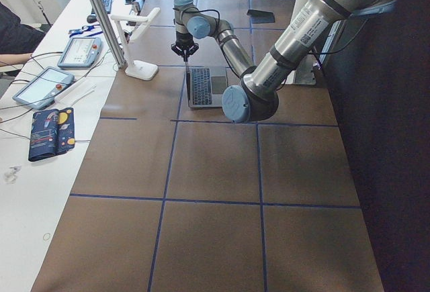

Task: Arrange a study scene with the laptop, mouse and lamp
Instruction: 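Carry the laptop with the left gripper and set it open before the lamp, then open the left gripper and withdraw the left arm from the laptop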

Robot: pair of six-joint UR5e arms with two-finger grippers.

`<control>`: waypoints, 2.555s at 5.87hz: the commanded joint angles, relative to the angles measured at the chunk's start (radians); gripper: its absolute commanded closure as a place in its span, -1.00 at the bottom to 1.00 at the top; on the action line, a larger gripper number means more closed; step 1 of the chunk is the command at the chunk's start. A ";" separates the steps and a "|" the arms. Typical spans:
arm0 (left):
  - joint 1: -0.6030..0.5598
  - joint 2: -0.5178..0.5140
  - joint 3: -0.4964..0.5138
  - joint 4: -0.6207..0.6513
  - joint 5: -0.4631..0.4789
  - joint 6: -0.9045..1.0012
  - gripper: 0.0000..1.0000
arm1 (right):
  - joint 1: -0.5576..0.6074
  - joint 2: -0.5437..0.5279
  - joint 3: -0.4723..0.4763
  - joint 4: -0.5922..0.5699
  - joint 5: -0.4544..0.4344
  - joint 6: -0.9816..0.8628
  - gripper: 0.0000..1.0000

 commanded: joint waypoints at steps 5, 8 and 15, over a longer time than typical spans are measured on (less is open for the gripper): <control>-0.020 -0.056 0.070 -0.016 0.042 0.088 1.00 | 0.000 0.000 -0.002 0.000 0.002 -0.001 -1.00; -0.038 -0.057 0.142 -0.120 0.040 0.115 0.88 | 0.000 0.000 -0.002 0.000 0.002 -0.001 -1.00; -0.227 0.279 -0.256 0.107 -0.234 0.105 -0.99 | -0.003 0.000 0.003 0.000 0.026 0.022 -1.00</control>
